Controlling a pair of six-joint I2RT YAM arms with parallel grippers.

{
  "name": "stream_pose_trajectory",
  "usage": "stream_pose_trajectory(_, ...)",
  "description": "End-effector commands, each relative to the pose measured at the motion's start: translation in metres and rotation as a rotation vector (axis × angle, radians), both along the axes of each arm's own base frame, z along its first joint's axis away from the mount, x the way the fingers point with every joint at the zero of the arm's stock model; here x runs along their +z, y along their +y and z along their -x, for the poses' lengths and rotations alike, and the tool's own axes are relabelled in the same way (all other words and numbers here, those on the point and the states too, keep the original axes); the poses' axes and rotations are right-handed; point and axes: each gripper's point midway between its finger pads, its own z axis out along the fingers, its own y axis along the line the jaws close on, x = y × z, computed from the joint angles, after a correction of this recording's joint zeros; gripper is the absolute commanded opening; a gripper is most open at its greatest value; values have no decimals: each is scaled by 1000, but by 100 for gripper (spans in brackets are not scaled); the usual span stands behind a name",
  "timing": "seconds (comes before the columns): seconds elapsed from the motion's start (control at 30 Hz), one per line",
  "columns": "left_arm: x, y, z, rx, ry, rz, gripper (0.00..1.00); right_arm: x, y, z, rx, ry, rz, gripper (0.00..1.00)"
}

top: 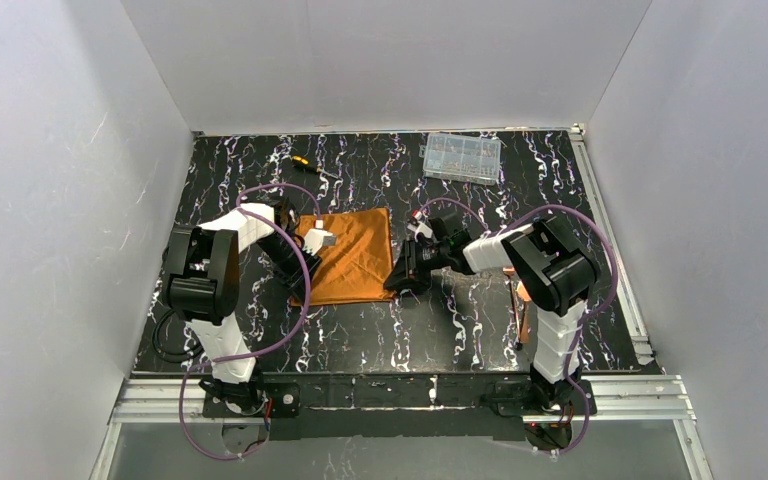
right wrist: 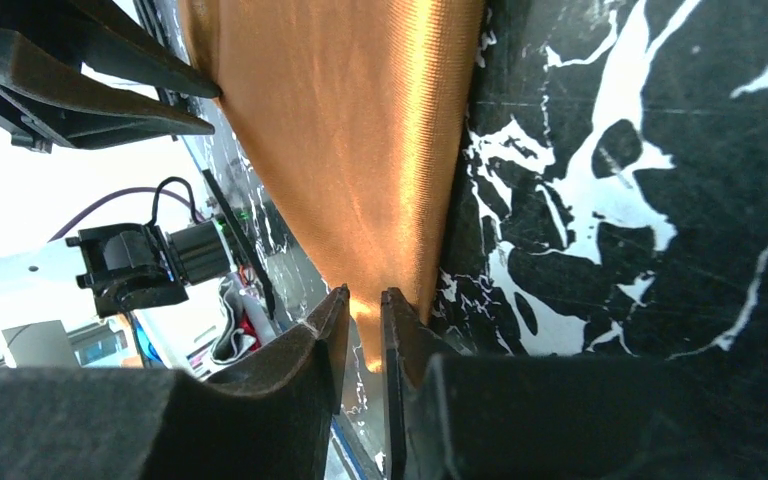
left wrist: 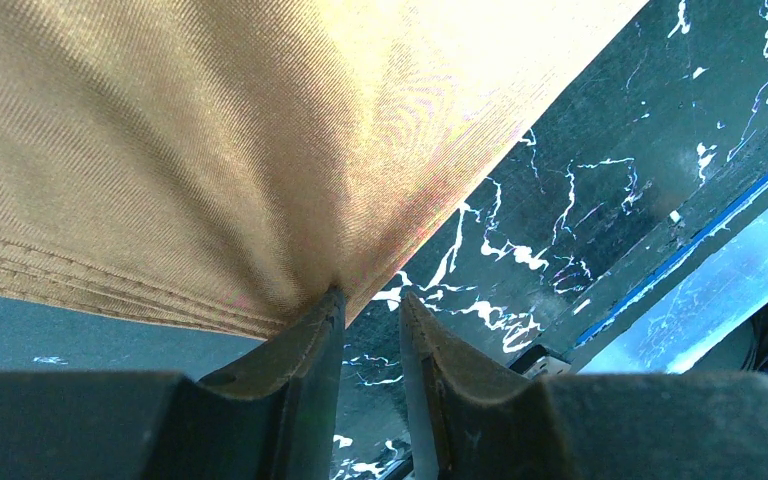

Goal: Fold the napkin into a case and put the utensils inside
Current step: Smooth out the square-folded napkin at the center of the board.

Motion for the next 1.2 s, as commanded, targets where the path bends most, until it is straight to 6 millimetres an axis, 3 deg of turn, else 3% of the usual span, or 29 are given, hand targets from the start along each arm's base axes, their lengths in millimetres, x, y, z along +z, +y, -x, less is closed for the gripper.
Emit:
stream_pose_trajectory(0.0, -2, 11, 0, -20, -10, -53, 27, -16, -7, -5, 5, -32, 49, 27)
stream_pose_trajectory(0.1, -3, 11, 1, -21, -6, -55, 27, -19, -10, -3, 12, -25, 65, 26)
stream_pose_trajectory(0.2, -3, 12, 1, -24, -6, -57, 27, 14, 3, -17, 22, -85, 2, 29)
stream_pose_trajectory(0.33, -4, 13, 1, -28, -12, -61, 27, 69, 30, -58, 24, -182, -82, 33)
stream_pose_trajectory(0.47, -4, 13, 1, -29, -21, -62, 27, 96, 52, -108, -8, -253, -118, 30)
stream_pose_trajectory(0.6, -3, 12, 0, -27, -22, -58, 27, 78, 53, -155, -84, -244, -103, 24)
stream_pose_trajectory(0.73, -3, 11, 0, -23, -19, -53, 27, 44, 48, -188, -140, -206, -82, 21)
stream_pose_trajectory(1.0, -1, 11, 0, -27, -29, -52, 27, 5, 30, -209, -187, -159, -49, 20)
stream_pose_trajectory(1.17, 0, 11, 0, -25, -30, -51, 27, 6, 30, -206, -184, -148, -97, 20)
